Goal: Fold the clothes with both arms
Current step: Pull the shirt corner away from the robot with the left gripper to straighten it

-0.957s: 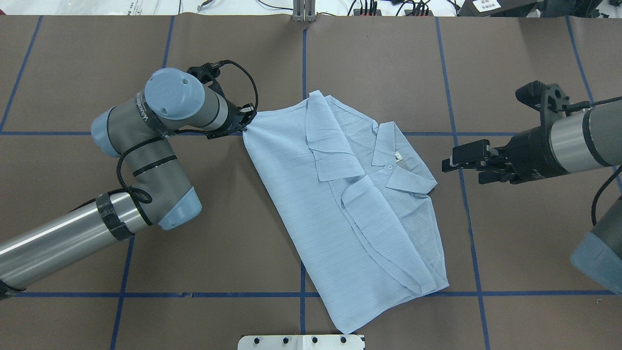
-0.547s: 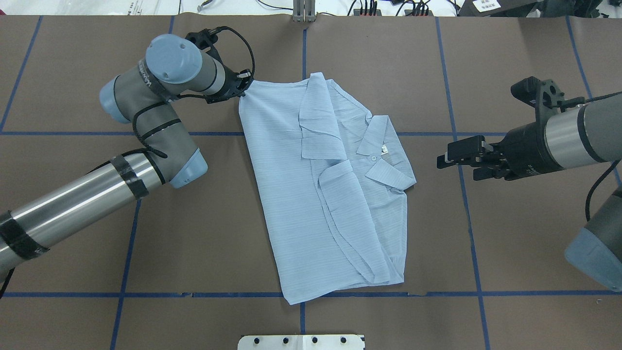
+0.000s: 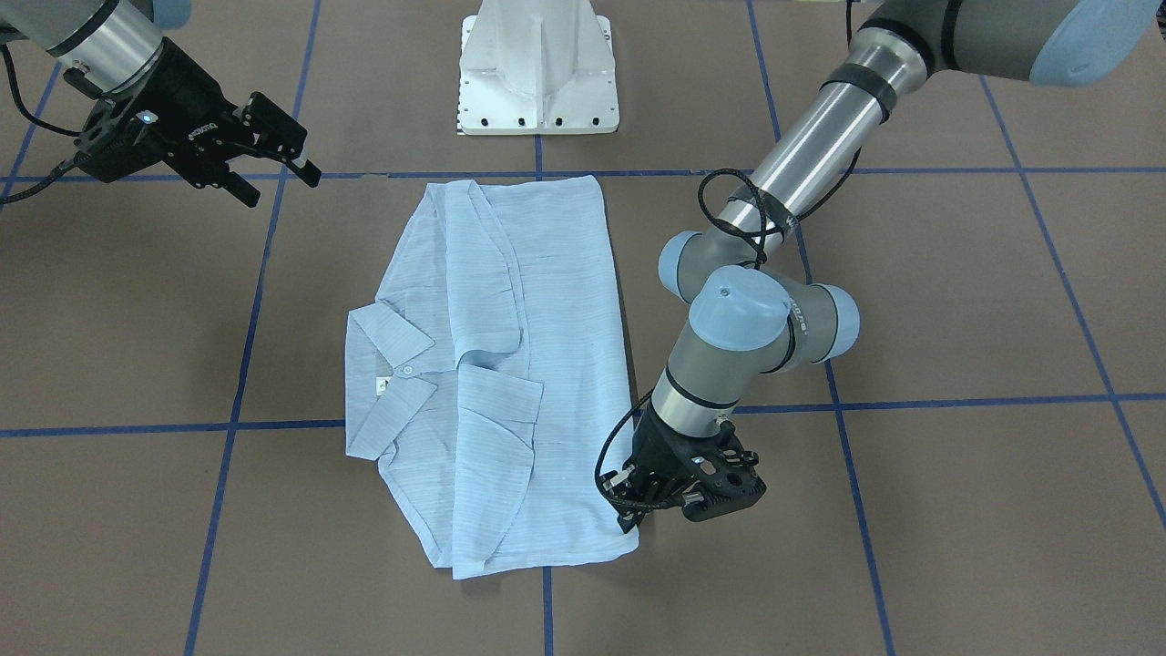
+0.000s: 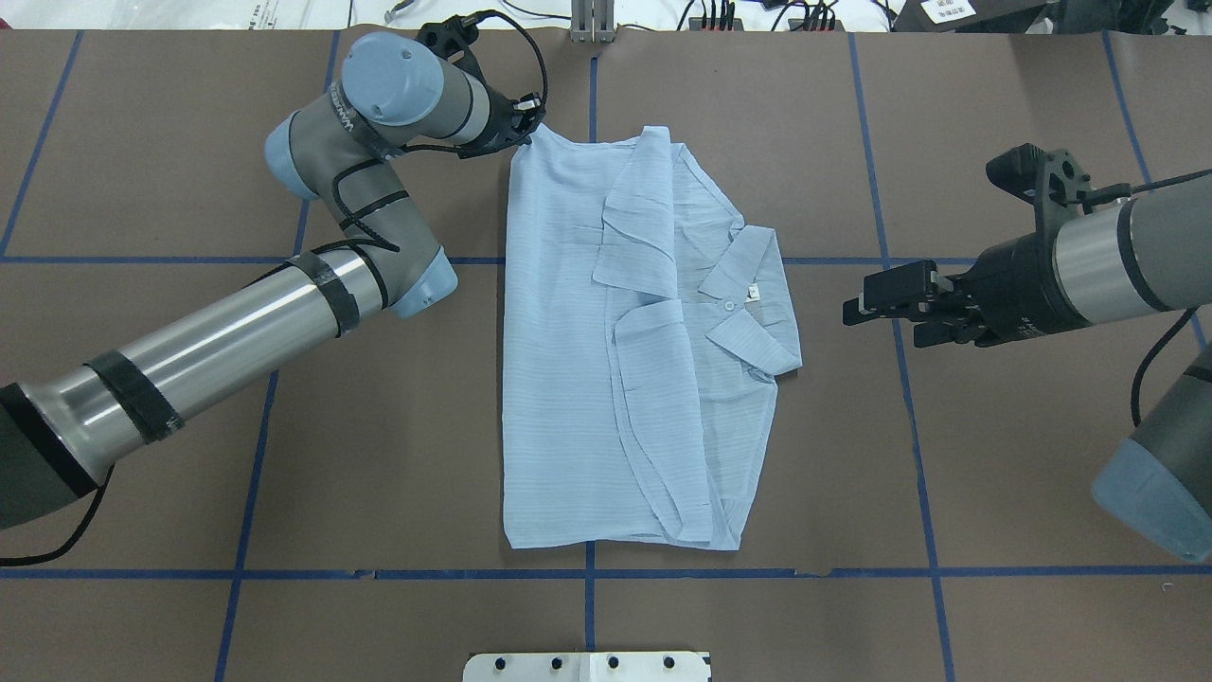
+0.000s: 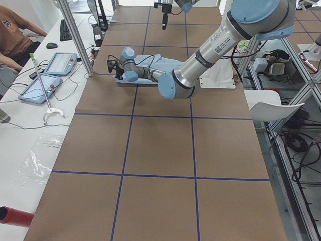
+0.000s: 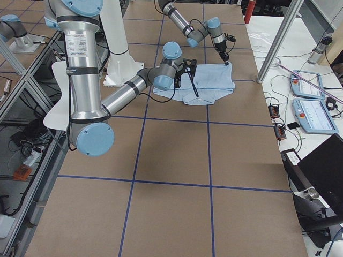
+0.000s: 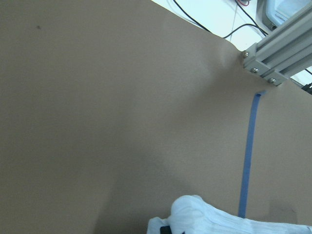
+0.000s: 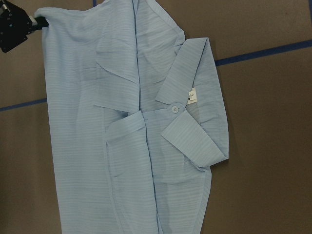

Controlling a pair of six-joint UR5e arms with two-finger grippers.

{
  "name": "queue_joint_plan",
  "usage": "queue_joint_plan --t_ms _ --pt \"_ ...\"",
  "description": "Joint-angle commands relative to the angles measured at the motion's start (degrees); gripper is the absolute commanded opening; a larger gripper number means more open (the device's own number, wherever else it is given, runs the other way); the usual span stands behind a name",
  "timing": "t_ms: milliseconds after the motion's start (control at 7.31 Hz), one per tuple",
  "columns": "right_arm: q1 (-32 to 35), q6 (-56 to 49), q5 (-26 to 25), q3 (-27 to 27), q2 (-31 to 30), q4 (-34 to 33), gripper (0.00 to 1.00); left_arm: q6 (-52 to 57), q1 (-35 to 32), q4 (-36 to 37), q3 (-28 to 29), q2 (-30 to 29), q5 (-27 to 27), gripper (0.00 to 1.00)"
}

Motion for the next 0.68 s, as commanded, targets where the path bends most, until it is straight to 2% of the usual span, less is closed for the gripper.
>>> queue_joint_plan --t_ms 0,410,547 --pt "0.00 -0.02 -0.05 -0.01 0.12 -0.07 1.00 0.47 0.00 -1.91 1.47 -0.70 0.29 0.00" --pt "-0.09 -0.11 -0.14 0.08 0.38 -0.16 1.00 3.55 -0.88 -1.91 3.14 -0.26 0.55 0.00" --pt "-0.09 -0.11 -0.14 0.08 0.73 -0.24 1.00 5.90 -0.80 -1.56 3.75 -0.08 2.47 0.99"
